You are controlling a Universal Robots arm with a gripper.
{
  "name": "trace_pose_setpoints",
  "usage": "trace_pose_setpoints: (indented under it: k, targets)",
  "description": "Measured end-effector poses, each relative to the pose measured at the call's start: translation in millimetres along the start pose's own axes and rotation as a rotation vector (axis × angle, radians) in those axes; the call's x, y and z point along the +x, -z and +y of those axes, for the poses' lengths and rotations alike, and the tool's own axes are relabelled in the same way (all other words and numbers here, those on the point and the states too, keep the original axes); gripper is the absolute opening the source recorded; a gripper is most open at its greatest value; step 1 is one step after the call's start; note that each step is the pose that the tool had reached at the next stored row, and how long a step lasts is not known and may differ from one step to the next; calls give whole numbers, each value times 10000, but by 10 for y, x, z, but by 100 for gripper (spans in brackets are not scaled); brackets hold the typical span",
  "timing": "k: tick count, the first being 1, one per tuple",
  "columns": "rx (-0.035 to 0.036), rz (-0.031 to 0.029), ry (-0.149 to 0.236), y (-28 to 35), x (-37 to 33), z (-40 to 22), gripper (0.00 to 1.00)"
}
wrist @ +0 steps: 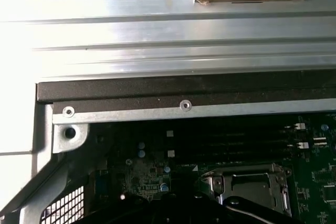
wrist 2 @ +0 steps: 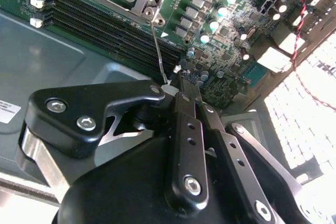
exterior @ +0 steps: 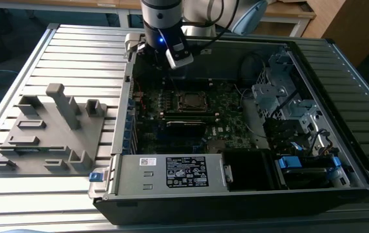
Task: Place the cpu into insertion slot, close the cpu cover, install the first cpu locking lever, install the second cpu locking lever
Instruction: 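Install the first cpu locking lever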
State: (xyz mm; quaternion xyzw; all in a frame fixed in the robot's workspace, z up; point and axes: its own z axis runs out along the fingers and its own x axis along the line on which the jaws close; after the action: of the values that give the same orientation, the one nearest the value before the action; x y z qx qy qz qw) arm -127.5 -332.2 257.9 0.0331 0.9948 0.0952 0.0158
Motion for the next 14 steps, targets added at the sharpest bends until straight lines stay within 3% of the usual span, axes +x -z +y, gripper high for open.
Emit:
trace_pose_setpoints:
  k: [5, 14]
  targets:
    - [-50, 2, -3, -30, 1, -7, 11]
    - [-54, 4, -2, -54, -22, -10, 11]
